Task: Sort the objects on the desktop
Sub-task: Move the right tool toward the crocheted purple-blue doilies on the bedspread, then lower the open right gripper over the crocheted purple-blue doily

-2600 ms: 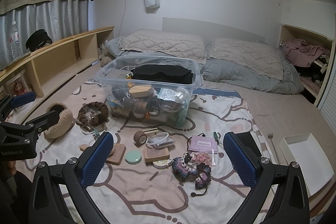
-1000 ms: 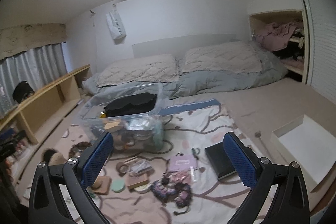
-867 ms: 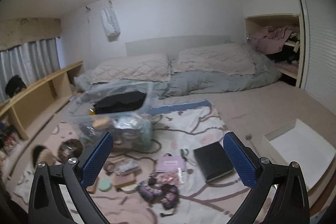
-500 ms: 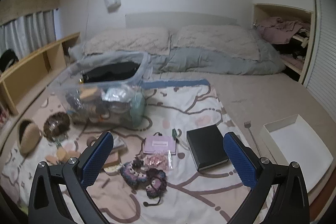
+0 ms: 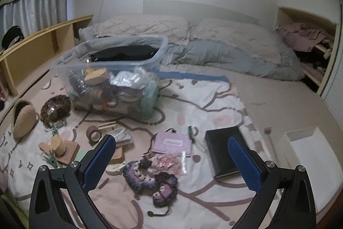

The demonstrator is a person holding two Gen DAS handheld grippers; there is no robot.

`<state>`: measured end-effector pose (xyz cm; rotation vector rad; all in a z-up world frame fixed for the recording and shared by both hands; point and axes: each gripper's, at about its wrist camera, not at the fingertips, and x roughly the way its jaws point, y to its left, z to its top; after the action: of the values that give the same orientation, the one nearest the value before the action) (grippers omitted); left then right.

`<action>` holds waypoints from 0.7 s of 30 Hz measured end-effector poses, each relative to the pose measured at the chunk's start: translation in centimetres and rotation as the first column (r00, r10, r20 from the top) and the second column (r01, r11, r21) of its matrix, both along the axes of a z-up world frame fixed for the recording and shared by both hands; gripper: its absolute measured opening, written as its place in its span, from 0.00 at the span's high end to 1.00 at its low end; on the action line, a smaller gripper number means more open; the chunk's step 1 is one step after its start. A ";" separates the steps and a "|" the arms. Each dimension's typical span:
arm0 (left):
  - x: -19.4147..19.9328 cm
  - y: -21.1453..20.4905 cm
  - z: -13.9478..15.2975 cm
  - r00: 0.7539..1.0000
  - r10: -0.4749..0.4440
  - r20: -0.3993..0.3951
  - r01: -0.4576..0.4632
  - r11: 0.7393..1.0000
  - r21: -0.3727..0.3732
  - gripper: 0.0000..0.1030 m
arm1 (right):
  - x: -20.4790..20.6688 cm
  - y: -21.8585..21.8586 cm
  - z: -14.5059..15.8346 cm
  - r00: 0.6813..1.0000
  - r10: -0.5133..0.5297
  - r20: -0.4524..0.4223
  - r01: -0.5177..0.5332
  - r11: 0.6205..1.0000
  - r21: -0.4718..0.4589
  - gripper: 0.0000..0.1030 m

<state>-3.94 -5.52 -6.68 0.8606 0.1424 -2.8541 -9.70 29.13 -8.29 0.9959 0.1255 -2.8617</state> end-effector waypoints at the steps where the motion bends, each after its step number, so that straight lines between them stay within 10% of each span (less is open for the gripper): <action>1: -0.2 0.0 -0.7 1.000 0.011 0.009 -0.011 1.000 0.006 0.00 | -0.2 -0.2 -0.4 1.000 0.004 0.008 -0.004 1.000 0.001 0.00; 21: -3.0 0.6 -13.1 0.947 0.080 0.310 -0.067 0.996 -0.053 0.00 | -4.9 0.6 -9.6 0.942 -0.136 0.307 0.140 0.990 0.010 0.00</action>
<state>-6.94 -4.89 -19.78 1.2544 0.0737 -2.5999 -14.57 29.73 -17.91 1.4876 0.0119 -2.7762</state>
